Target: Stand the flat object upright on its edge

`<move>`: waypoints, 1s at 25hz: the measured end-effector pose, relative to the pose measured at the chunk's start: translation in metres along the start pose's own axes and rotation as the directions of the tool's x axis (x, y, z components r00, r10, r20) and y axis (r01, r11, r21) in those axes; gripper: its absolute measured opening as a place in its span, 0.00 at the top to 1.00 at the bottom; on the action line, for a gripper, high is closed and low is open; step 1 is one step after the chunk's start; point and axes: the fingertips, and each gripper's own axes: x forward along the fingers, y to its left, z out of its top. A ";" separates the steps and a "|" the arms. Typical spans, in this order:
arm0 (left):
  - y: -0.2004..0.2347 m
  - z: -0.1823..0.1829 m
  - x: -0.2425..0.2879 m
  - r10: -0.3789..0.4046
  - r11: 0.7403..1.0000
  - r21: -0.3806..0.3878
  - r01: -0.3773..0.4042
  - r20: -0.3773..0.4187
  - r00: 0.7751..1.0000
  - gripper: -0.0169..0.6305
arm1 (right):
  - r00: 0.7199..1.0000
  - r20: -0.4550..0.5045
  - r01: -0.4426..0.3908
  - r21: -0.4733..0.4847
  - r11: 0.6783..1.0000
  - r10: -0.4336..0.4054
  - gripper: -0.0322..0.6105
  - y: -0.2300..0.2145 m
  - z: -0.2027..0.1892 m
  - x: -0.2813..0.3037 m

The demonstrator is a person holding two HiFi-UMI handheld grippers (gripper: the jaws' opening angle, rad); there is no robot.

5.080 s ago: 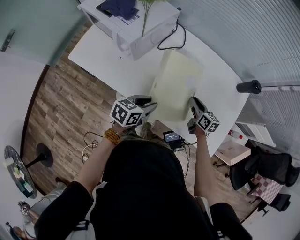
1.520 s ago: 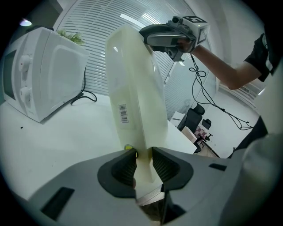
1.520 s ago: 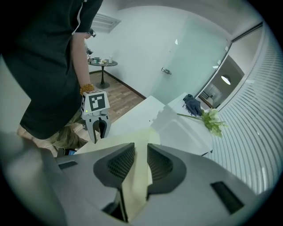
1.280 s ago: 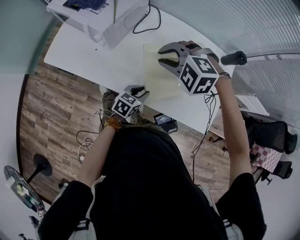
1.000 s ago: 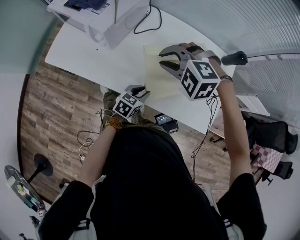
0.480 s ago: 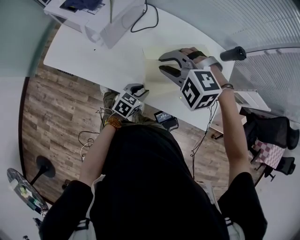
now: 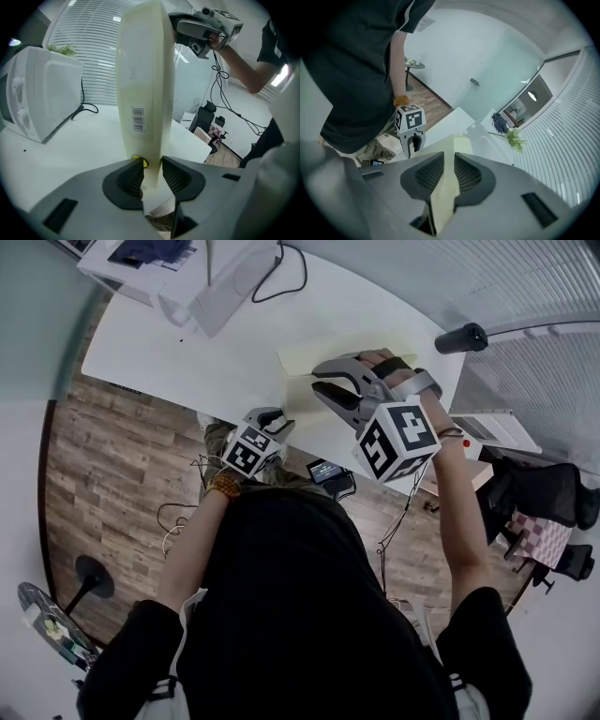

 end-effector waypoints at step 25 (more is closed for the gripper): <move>0.002 0.004 0.004 0.049 0.990 0.131 -0.042 -0.055 0.997 0.74 | 0.993 0.051 0.103 0.119 0.988 -0.109 0.86 0.048 0.006 -0.036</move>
